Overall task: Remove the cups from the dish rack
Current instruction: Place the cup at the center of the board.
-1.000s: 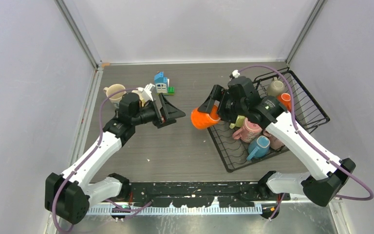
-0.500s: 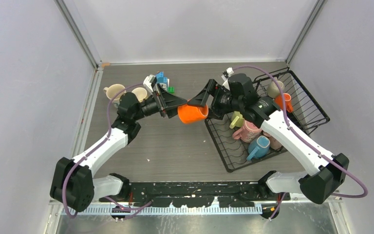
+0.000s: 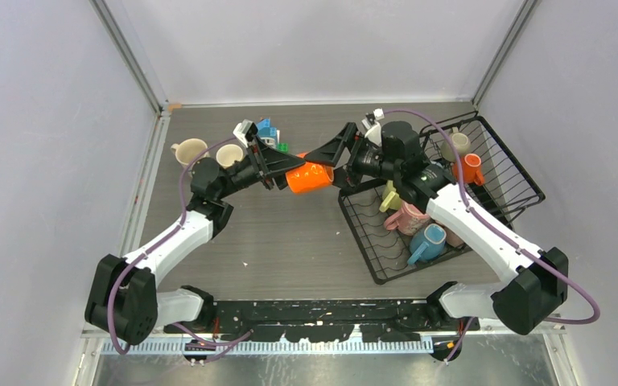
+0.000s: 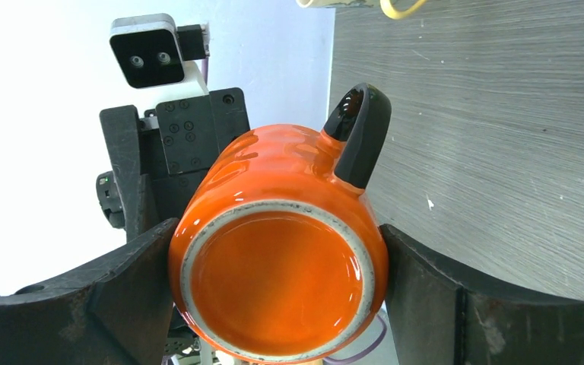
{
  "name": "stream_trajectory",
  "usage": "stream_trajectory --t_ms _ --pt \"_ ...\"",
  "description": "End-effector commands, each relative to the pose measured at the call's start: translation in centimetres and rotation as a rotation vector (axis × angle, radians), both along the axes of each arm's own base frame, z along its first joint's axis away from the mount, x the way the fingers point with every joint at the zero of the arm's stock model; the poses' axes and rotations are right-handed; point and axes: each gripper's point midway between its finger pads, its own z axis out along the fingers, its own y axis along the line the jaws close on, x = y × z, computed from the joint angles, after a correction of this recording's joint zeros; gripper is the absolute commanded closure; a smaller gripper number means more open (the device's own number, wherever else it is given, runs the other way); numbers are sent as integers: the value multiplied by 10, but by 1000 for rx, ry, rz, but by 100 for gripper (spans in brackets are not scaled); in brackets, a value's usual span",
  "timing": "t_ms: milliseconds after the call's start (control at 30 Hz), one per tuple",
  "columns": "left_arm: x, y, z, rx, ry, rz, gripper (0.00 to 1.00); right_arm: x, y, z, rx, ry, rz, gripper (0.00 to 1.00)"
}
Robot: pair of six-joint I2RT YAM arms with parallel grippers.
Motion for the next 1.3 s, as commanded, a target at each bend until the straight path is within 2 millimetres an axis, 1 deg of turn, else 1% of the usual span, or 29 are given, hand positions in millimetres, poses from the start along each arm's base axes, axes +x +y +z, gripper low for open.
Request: stream_trajectory --t_ms 0,133,200,233,267,300,333,367,433,467,500,700,833,967,1100,1267 --pt "-24 3 41 -69 -139 -47 55 5 9 38 119 -93 26 74" --pt "-24 3 40 -69 -134 -42 66 7 11 40 126 -95 30 74" --pt "-23 3 39 -70 -130 -39 80 8 11 40 125 -95 30 74" --pt "-23 3 39 -71 -128 -38 91 8 11 40 126 -96 30 73" --pt "-22 3 38 -70 -124 -34 99 8 11 39 124 -94 32 72" --pt "-21 3 37 -70 -122 -32 100 7 11 39 123 -96 32 68" --pt "-21 3 36 -69 -121 -30 100 7 11 38 120 -98 31 58" --pt "-20 3 36 -70 -122 -26 100 6 10 39 119 -104 32 44" --pt "-19 3 36 -69 -124 -17 100 6 7 38 100 -113 24 12" --pt "-18 3 35 -66 -124 -13 100 6 5 37 83 -117 15 3" --pt "-17 3 34 -61 -124 -8 100 5 3 37 67 -124 10 1" --pt "-12 3 30 -2 -133 32 100 0 -12 36 -22 -160 -24 0" --pt "-11 3 35 12 -157 49 100 -5 -20 34 -61 -170 -37 0" --pt "-10 3 38 6 -167 53 100 -9 -22 34 -61 -176 -32 0" --pt "-11 4 41 -4 -173 56 100 -11 -23 38 -42 -186 -33 0" --pt "-11 5 37 21 -173 63 100 -12 -28 38 -61 -194 -52 0"
